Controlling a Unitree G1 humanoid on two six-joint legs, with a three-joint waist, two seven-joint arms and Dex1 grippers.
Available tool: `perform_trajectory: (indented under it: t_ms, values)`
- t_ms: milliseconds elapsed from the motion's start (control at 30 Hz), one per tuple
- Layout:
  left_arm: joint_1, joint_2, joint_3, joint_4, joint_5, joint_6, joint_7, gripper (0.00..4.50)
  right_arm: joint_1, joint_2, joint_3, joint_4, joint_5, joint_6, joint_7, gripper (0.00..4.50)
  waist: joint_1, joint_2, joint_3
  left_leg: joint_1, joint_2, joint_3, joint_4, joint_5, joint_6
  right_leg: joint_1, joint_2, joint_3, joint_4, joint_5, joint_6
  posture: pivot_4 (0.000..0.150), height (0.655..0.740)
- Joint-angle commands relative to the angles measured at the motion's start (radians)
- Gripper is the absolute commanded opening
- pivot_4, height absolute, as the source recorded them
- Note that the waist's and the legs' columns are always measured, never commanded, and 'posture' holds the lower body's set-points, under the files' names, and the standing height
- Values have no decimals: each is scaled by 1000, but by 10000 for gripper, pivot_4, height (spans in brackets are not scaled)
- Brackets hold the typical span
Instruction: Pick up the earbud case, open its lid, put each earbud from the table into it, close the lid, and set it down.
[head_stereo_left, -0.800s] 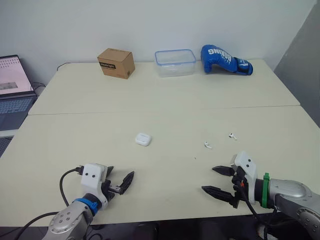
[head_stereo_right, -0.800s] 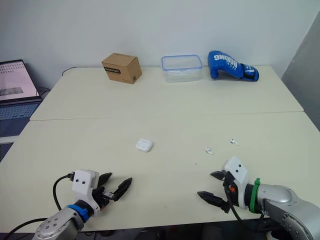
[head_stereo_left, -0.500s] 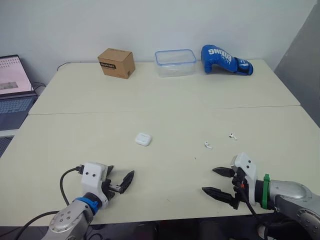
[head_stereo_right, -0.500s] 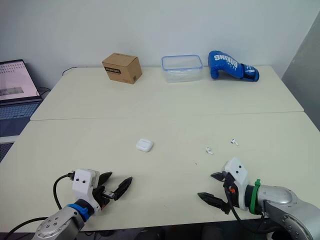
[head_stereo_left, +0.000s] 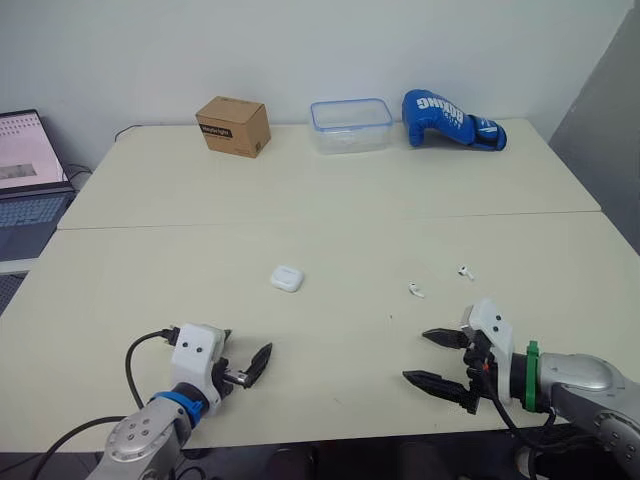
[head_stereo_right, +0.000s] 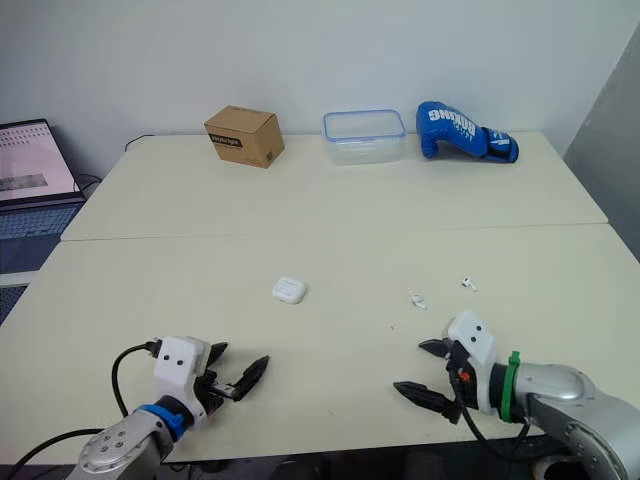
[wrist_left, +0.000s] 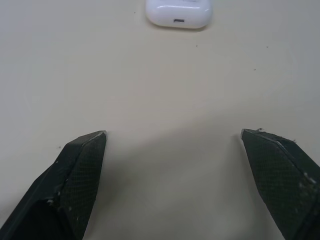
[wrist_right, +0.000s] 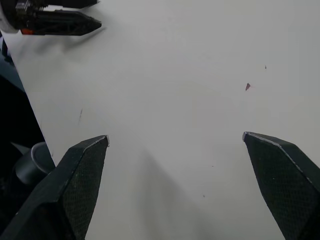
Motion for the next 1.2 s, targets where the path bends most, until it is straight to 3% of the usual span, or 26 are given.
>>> perform_trajectory:
  t_ms: [33, 233, 467, 833, 1200]
  values:
    - [-96, -8, -8, -22, 18, -17, 27, 44938, -122, -47, -33, 22, 2, -38, 75, 45000, 0, 0, 0, 0, 0, 0, 0, 0, 0, 0, 0, 0, 0, 0, 0, 1500, 7307]
    - [-244, -40, -59, 90, 77, -48, 52, 44938, -310, -94, -9, 167, -78, -141, 186, 45000, -2, 0, 0, 0, 0, 0, 0, 1, -1, 0, 0, -1, 0, 0, 0, 1500, 7307]
    - [-321, -95, -118, 257, 144, -144, 66, 44938, -401, -89, 3, 235, -135, -203, 238, 45000, -2, 0, 0, -1, -1, 0, 0, 2, -4, -1, -1, 0, -1, 0, 0, 1500, 7307]
    - [-409, -158, -150, 420, 188, -219, 68, 44938, -380, -75, -3, 207, -147, -199, 223, 45000, -1, 0, 0, -1, -1, -1, 0, 2, -4, -1, -1, -1, 0, 0, 0, 1500, 7307]
    - [-423, -208, -183, 452, 209, -228, 70, 44938, -379, -76, -1, 218, -160, -195, 220, 45000, 4, 0, 0, -1, -1, -1, 1, 2, -4, -1, -1, -1, 0, 0, 0, 1500, 7307]
